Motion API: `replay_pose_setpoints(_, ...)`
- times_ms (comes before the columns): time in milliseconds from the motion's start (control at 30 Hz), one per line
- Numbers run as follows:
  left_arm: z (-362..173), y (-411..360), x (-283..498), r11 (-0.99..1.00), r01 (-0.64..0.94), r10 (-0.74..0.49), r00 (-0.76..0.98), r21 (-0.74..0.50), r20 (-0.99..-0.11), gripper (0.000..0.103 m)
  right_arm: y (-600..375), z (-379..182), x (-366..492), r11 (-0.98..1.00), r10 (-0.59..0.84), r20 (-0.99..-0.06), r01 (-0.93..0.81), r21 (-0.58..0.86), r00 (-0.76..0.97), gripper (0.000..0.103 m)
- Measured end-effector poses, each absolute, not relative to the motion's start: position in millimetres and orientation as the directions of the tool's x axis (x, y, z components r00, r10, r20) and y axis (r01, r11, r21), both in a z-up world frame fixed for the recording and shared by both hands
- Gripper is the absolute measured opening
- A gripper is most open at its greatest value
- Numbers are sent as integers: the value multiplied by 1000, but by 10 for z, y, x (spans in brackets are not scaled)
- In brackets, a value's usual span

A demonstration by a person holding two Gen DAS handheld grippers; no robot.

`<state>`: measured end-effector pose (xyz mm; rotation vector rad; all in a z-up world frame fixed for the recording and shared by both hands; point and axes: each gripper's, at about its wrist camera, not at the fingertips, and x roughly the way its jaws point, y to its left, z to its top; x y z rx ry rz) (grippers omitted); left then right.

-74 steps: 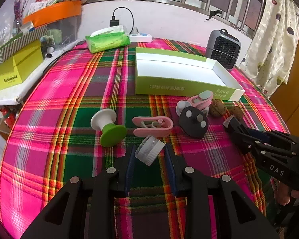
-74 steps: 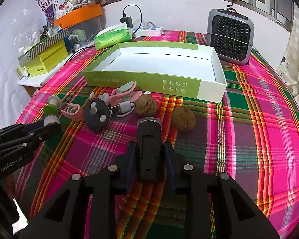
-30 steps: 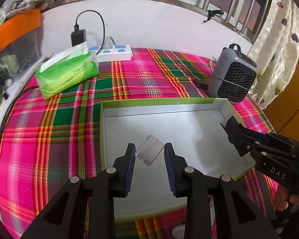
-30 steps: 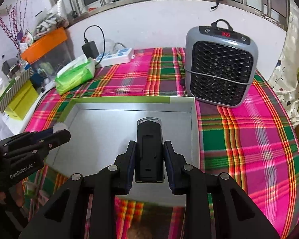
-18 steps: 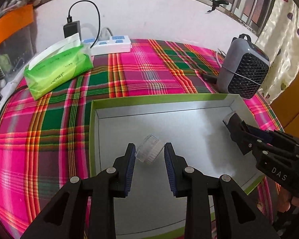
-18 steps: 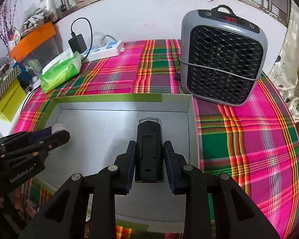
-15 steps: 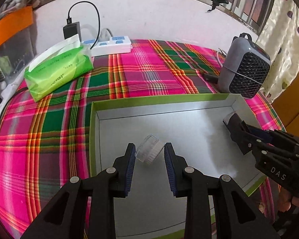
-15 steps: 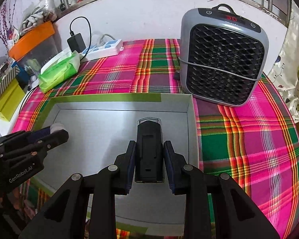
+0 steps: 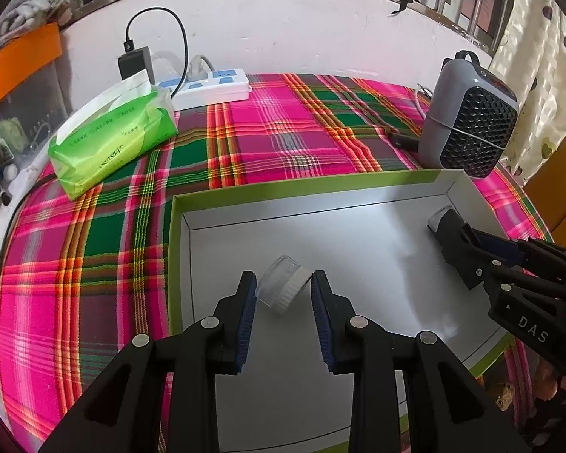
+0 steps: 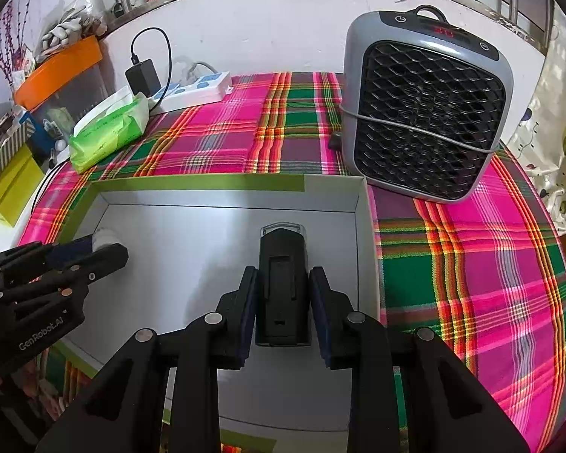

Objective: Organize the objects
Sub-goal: 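Open the left tool to drop the cap while the right tool releases the device in the box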

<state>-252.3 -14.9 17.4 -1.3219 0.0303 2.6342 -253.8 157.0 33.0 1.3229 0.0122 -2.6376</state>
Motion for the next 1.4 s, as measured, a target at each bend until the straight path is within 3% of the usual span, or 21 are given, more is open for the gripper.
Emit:
replay_pose_setpoints(333,175,-151,-2518,-981,-182,157,-584,-60,-797,29,1576,334,-2545,-983,-163,-792,164,81,-588,29)
replay_pose_setpoints(600,190,-162,-2505,-980,-188,170,-588,-70,-791,40,1574,352,-2519,-984,-166,-785,157,89,-597,32)
replay_pose_setpoints(767,237,-223,-2427,-981,-171,173,-600,-87,-781,40,1563,421,-2439,-982,-178,-773,162,98,-610,38)
replay_pose_setpoints(1400,576,-589,-1693,-984,-127,177,-680,-123,-712,40,1521,682,-1821,-977,-207,-724,180,116,-658,38)
